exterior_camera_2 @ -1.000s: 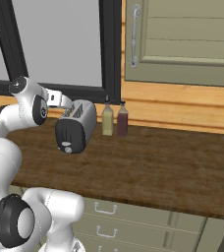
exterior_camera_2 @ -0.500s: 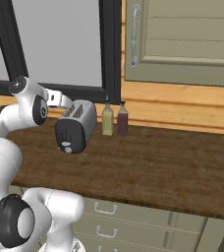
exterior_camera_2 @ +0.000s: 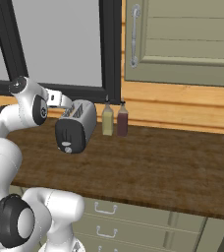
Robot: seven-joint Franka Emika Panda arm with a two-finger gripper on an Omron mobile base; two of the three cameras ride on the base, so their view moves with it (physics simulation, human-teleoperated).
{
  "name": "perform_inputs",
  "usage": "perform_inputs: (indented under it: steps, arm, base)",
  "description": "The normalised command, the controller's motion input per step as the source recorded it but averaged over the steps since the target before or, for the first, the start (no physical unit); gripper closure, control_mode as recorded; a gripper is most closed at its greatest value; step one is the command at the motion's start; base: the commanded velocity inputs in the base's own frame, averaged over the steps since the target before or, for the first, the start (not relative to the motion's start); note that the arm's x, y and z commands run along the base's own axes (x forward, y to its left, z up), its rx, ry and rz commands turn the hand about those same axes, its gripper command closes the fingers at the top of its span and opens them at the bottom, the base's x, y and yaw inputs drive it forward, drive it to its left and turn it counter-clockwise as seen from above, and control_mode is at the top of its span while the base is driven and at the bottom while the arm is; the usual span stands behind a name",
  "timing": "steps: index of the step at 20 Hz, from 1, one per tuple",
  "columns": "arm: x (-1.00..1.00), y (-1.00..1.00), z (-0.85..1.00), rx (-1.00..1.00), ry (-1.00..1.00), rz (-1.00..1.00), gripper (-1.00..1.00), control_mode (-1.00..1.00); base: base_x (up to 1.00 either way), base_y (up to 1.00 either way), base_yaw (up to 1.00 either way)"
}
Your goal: Start the toaster. Once the lever pops up, take the bread to the plate on the dining counter.
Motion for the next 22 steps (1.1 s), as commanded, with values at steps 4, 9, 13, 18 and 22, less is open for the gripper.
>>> perform_inputs:
  steps: [4,9,13,18,22]
  arm:
    - [0.00,0.00,0.00,0.00,0.00,0.00,-1.00,-1.00]
    - [0.00,0.00,0.00,0.00,0.00,0.00,-1.00,-1.00]
    - [0.00,0.00,0.00,0.00,0.00,0.00,-1.00,-1.00]
    - [0.00,0.00,0.00,0.00,0.00,0.00,-1.00,-1.00]
    - [0.00,0.00,0.00,0.00,0.00,0.00,-1.00,-1.00]
  base:
    - [0.00,0.00,0.00]
    - [0.00,0.00,0.00]
    - [0.00,0.00,0.00]
    - [0.00,0.00,0.00]
    - [0.00,0.00,0.00]
